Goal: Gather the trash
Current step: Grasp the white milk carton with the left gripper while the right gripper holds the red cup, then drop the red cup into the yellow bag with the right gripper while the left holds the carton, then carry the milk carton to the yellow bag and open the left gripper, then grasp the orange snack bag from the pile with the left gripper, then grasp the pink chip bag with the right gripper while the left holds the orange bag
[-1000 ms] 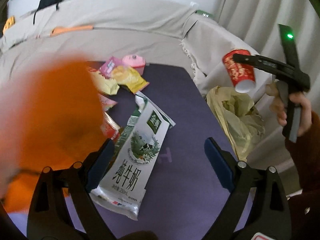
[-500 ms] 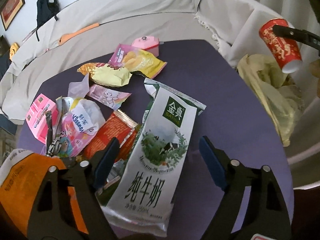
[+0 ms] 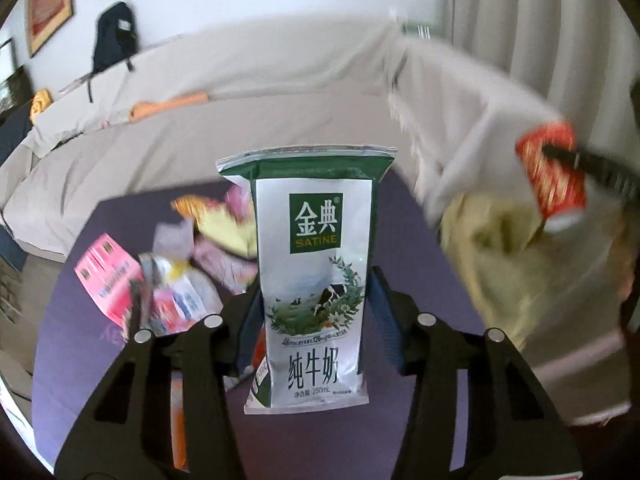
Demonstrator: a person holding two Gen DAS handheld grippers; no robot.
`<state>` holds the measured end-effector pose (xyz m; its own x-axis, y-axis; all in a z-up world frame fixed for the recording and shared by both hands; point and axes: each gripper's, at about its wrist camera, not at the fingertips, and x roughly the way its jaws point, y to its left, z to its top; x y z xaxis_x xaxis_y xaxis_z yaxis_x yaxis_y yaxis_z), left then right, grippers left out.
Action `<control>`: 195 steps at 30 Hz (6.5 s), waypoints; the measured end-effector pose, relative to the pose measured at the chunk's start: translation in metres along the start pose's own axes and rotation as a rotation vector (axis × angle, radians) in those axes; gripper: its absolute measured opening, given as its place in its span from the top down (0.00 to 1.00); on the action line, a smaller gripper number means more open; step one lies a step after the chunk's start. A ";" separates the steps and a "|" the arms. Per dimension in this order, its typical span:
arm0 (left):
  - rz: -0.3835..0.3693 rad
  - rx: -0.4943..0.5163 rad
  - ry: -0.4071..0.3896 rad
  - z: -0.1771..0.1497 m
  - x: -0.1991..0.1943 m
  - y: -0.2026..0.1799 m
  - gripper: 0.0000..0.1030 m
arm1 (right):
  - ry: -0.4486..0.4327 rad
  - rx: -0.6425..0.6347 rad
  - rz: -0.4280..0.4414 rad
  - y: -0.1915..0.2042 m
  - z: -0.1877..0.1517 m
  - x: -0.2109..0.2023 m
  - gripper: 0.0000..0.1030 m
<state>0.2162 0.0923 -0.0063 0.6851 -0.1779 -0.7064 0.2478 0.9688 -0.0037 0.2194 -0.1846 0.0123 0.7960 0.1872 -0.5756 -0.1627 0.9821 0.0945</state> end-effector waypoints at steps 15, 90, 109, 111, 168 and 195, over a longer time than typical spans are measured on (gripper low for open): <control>-0.127 -0.042 -0.191 0.047 -0.049 -0.062 0.54 | -0.187 -0.033 -0.072 -0.032 0.008 -0.080 0.39; -0.176 -0.020 -0.009 0.012 0.018 -0.098 0.38 | -0.045 0.085 -0.119 -0.074 -0.082 -0.023 0.23; -0.016 -0.097 0.112 -0.118 -0.033 0.097 0.38 | 0.167 -0.099 0.092 0.087 -0.078 0.066 0.23; -0.030 -0.113 0.127 -0.125 -0.027 0.101 0.38 | 0.174 -0.114 0.089 0.095 -0.077 0.071 0.23; 0.016 -0.469 -0.051 -0.076 -0.002 0.147 0.79 | 0.281 -0.184 0.224 0.171 -0.010 0.200 0.76; 0.012 -0.503 -0.047 -0.079 0.007 0.152 0.78 | 0.294 -0.241 0.219 0.210 0.005 0.243 0.91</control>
<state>0.2044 0.2518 -0.0681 0.7186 -0.1624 -0.6762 -0.1131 0.9321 -0.3440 0.3815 0.0671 -0.1031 0.5330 0.3433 -0.7733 -0.4686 0.8808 0.0681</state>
